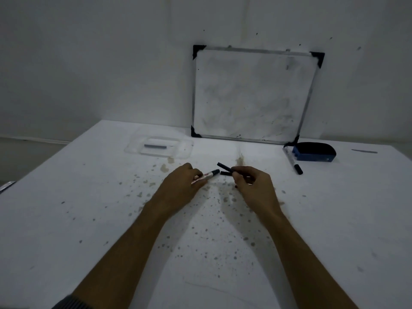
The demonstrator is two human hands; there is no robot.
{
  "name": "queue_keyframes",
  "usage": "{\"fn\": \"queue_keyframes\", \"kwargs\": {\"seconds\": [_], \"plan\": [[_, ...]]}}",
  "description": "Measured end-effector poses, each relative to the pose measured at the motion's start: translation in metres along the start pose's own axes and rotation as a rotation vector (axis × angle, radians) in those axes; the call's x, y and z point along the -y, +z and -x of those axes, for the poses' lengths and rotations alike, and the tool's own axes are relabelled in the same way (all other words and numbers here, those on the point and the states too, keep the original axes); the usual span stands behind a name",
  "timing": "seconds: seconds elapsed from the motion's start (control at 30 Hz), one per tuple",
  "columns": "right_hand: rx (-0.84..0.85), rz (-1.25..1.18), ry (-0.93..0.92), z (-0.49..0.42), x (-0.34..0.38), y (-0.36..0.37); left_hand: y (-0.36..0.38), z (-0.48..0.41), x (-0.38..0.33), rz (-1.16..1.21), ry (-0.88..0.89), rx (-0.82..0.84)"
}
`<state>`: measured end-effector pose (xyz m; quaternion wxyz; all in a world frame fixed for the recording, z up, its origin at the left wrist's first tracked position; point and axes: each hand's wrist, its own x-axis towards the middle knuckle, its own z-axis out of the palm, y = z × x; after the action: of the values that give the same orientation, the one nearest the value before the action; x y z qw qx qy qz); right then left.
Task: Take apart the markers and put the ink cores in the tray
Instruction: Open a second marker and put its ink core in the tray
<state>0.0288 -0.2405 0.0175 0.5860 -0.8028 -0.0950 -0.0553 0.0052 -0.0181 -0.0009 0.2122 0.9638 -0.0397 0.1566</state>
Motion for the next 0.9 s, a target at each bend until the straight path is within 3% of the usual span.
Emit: {"fn": "queue_keyframes", "kwargs": {"seconds": [0.27, 0.43, 0.7, 0.9], "plan": [[-0.034, 0.429, -0.290, 0.011, -0.007, 0.018, -0.005, 0.006, 0.006, -0.042, -0.021, -0.024], [0.012, 0.459, -0.276, 0.015, -0.007, 0.024, -0.029, 0.003, 0.015, 0.069, -0.184, 0.012], [0.116, 0.426, -0.383, -0.011, 0.048, 0.065, -0.051, 0.027, 0.077, -0.109, -0.369, -0.192], [0.171, 0.471, -0.367, -0.071, 0.094, 0.127, -0.041, 0.026, 0.095, -0.123, -0.479, -0.096]]}}
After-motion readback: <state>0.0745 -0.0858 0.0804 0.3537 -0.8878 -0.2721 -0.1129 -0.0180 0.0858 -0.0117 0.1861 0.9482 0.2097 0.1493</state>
